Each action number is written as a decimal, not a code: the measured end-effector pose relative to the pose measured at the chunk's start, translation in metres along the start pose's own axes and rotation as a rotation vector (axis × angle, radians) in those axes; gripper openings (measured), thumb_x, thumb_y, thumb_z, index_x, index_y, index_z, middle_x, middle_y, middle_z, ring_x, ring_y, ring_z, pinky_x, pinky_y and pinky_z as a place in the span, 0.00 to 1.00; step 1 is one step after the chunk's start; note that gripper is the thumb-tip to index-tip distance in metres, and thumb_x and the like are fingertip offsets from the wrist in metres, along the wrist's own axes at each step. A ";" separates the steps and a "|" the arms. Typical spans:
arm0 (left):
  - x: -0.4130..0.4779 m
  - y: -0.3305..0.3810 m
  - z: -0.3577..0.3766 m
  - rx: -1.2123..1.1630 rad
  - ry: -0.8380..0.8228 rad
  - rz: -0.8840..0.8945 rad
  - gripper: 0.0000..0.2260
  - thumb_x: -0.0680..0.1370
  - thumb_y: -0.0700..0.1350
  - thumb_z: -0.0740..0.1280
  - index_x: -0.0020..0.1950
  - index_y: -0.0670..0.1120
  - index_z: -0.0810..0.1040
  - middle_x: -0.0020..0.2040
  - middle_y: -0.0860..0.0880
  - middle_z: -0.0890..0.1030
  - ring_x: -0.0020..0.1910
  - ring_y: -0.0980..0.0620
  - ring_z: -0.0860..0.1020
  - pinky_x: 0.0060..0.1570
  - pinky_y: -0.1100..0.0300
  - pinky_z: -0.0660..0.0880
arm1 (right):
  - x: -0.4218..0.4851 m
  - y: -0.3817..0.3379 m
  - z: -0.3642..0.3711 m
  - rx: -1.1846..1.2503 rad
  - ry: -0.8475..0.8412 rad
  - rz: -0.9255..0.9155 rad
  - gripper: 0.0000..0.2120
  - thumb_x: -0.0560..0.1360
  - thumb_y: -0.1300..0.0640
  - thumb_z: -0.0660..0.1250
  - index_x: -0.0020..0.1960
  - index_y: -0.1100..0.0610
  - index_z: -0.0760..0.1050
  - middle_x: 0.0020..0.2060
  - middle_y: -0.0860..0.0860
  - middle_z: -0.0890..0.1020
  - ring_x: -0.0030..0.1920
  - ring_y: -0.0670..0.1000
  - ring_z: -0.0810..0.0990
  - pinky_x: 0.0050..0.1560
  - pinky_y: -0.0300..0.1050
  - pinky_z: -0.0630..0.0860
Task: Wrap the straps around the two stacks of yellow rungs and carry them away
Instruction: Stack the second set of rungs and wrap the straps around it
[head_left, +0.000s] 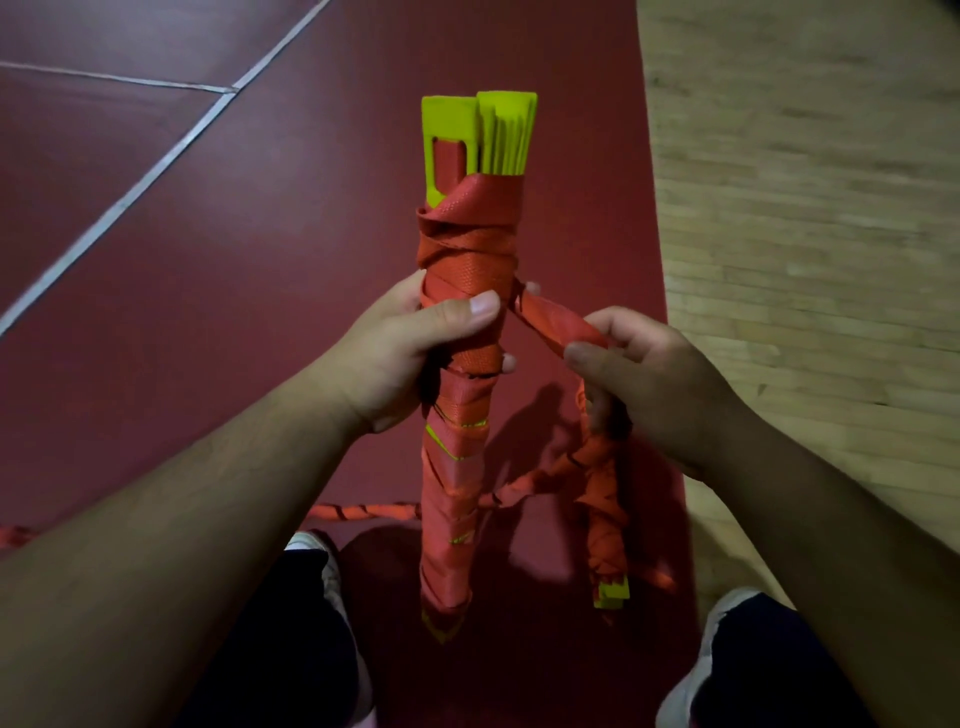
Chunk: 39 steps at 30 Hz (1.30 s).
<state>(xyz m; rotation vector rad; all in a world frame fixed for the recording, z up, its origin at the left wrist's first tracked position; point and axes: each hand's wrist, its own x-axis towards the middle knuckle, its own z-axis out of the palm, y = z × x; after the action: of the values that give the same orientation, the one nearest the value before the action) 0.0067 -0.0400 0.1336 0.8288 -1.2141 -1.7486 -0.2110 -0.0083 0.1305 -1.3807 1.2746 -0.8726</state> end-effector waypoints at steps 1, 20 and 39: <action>0.001 0.000 -0.001 0.004 0.010 -0.002 0.18 0.74 0.43 0.68 0.63 0.43 0.76 0.60 0.43 0.82 0.47 0.50 0.83 0.46 0.55 0.81 | 0.000 0.001 -0.001 0.013 0.009 0.009 0.01 0.79 0.61 0.66 0.49 0.56 0.77 0.28 0.54 0.75 0.29 0.56 0.73 0.31 0.49 0.71; 0.014 -0.002 -0.007 0.153 0.313 0.085 0.24 0.74 0.47 0.72 0.64 0.34 0.74 0.54 0.34 0.82 0.47 0.46 0.81 0.50 0.52 0.80 | 0.003 0.023 -0.003 -0.481 0.087 -0.150 0.08 0.69 0.56 0.78 0.47 0.52 0.82 0.37 0.49 0.83 0.38 0.49 0.79 0.42 0.44 0.74; -0.001 0.152 0.083 0.229 0.285 0.442 0.14 0.72 0.47 0.75 0.54 0.48 0.77 0.41 0.50 0.81 0.39 0.52 0.80 0.45 0.50 0.79 | 0.006 -0.158 -0.030 -0.169 0.450 0.044 0.08 0.79 0.62 0.61 0.47 0.55 0.79 0.33 0.54 0.83 0.31 0.55 0.81 0.34 0.48 0.76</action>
<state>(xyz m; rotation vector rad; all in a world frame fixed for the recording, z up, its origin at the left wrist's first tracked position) -0.0245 -0.0345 0.3040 0.8317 -1.2991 -1.1129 -0.2012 -0.0329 0.2889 -1.3219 1.7476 -1.1053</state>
